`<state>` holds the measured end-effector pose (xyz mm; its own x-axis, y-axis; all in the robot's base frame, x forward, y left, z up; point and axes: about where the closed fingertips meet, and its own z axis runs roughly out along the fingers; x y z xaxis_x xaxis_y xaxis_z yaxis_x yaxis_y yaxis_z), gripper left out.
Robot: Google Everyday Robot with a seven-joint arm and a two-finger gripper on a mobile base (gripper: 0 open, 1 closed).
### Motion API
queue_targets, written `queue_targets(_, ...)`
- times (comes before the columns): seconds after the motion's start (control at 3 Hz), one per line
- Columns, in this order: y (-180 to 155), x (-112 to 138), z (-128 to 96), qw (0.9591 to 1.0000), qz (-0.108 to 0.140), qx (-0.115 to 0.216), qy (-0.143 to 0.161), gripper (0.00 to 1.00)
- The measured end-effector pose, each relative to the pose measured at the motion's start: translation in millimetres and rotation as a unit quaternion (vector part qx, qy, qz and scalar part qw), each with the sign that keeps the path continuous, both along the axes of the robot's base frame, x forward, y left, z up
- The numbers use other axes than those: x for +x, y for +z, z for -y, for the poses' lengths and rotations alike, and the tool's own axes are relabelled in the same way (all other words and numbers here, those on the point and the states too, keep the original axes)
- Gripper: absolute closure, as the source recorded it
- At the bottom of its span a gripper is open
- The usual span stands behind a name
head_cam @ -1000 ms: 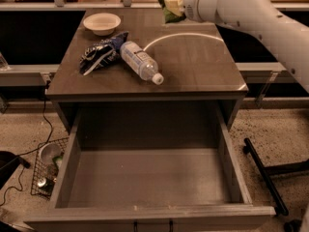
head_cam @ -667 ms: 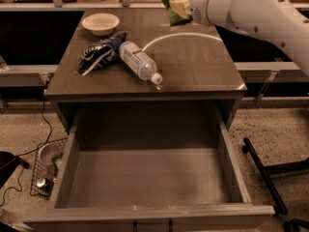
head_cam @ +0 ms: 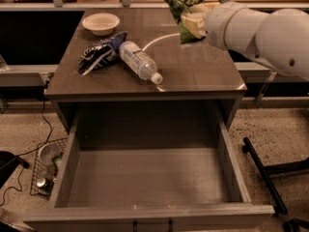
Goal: Place green jalapeno chip bag into top drawer
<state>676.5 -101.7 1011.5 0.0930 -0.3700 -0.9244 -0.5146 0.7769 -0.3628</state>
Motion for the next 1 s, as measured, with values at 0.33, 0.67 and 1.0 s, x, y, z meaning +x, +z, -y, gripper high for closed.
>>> queue_targets(0.33,-24.5,-38.2,10.2,1.0,0.003,-0.009,0.0,1.0)
queue_targets(0.67,-52.1,-75.3,21.6,0.9997,-0.003,-0.022,0.009,1.0)
queue_targets(1.0,-83.6,-109.4,41.5,0.9996,-0.021,-0.014,0.015,1.0)
